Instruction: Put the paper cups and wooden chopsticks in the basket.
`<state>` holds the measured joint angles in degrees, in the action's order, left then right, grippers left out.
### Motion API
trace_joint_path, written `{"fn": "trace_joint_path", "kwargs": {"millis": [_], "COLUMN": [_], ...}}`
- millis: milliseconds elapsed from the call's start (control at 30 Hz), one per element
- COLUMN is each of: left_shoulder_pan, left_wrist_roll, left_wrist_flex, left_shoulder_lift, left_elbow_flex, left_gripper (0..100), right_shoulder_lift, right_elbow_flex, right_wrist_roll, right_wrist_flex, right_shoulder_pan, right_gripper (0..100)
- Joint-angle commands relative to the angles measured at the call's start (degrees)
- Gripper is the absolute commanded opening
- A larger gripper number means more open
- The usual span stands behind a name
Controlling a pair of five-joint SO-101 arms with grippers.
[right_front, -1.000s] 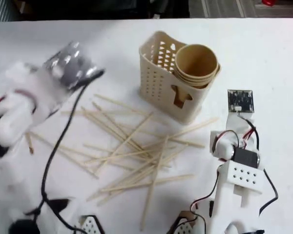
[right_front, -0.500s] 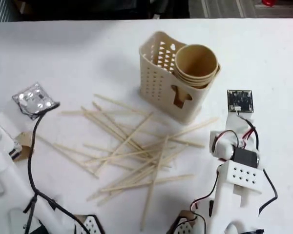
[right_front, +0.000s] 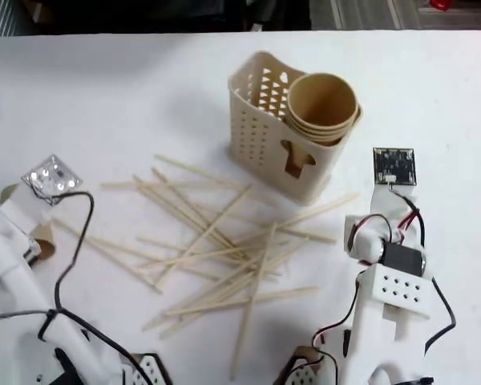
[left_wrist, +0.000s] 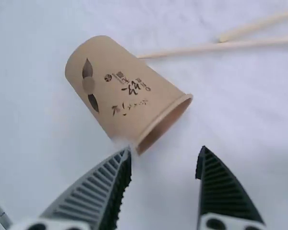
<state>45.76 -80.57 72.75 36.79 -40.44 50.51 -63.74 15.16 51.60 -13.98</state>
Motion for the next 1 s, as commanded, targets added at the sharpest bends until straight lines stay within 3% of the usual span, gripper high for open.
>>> {"fn": "trace_joint_path", "kwargs": {"millis": [0, 267, 367, 533, 733, 967], "left_shoulder_pan": [0.66, 0.40, -0.57, -1.36, -4.88, -18.68], "left_wrist_roll": [-22.33, -20.75, -20.66, -18.81, -3.96, 13.80], "left_wrist_flex": [-11.08, -43.08, -46.77, -38.33, -15.56, 9.05], "left_shoulder_lift": [1.19, 1.71, 1.80, 1.80, 1.80, 1.80], "left_elbow_flex": [-5.27, -22.86, -24.88, -18.46, 1.05, 26.81], "left_gripper": [23, 14, 7, 2, 2, 2], "right_shoulder_lift": [-0.04, -0.04, -0.04, -0.04, -0.04, -0.04], "right_elbow_flex": [0.26, 0.26, 0.26, 0.26, 0.26, 0.26], "right_wrist_roll": [0.62, 0.62, 0.62, 0.62, 0.62, 0.62], "right_wrist_flex": [-0.84, -0.84, -0.84, -1.01, -1.10, -1.10], "right_shoulder_pan": [0.22, 0.22, 0.22, 0.22, 0.22, 0.04], "right_gripper": [11.0, 11.0, 11.0, 11.0, 11.0, 11.0]}}
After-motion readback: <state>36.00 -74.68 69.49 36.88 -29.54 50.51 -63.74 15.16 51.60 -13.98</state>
